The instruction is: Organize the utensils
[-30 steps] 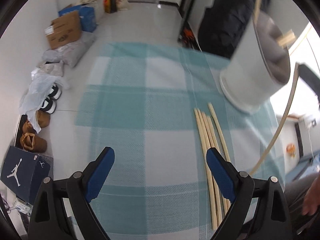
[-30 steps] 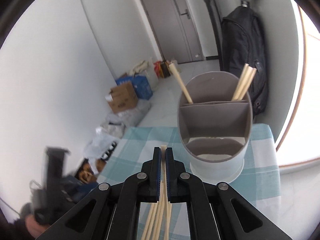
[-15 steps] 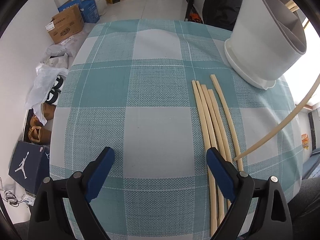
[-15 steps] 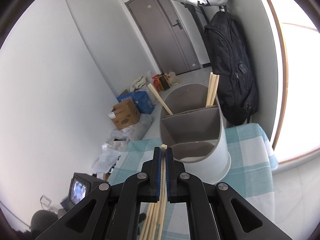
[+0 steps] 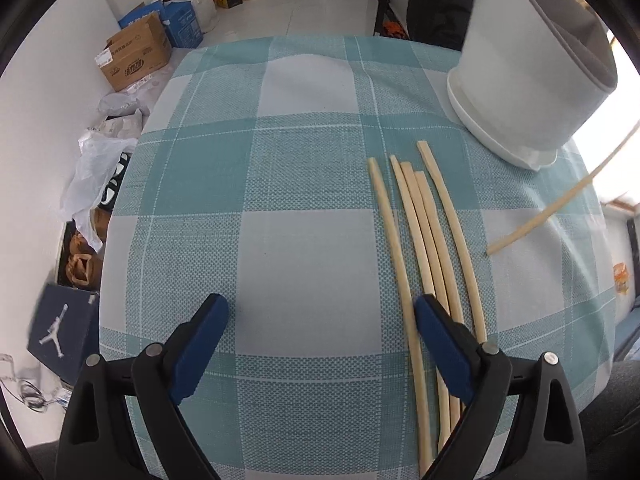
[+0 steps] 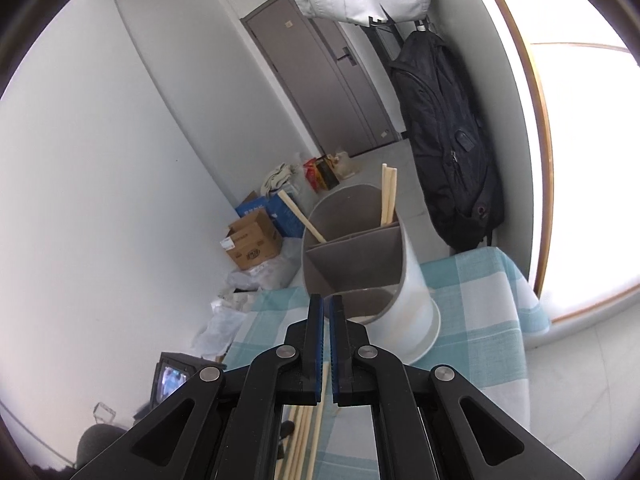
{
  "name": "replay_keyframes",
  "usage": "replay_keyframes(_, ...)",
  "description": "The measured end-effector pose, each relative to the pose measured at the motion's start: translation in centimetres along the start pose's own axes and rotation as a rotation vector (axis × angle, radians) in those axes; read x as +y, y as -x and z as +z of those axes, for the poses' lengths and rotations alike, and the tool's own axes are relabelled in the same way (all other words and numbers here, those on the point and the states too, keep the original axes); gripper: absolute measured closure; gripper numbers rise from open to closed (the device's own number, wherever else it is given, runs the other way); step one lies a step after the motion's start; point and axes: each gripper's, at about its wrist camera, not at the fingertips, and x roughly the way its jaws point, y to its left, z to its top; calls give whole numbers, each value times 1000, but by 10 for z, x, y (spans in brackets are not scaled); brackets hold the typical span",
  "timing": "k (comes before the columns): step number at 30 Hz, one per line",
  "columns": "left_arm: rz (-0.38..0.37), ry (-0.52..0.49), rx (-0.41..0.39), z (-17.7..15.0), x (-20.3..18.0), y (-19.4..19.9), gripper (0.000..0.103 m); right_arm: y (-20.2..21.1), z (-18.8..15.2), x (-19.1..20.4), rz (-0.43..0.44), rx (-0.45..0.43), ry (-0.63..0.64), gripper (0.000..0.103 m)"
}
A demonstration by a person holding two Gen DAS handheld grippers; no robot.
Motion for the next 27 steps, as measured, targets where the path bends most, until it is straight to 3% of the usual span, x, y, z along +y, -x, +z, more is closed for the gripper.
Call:
replay_keyframes(6,-2,13,14,8,4,-4,10,-2,-2,-7,14,44,-41,101)
replay_keyframes(11,-14,5,6,17,4,-5,19,-1,-5,-28,25,82,-128,101)
replay_keyframes(14,-17,-1,-6,27,3,-6,32,-3,-7,-41,21,108,-194,100)
replay_keyframes(22,-42,-69,-42,46,-10,-10,89,-5,-8,-81,-76,133,-335,97)
replay_keyframes(24,-58,-83,-58,45,-9,-10,97,-9,-11,-93,-105,154,-372,97)
replay_keyframes(27,-83,-73,-70,42,-5,-8,101,-19,-17,-112,-149,202,-424,91)
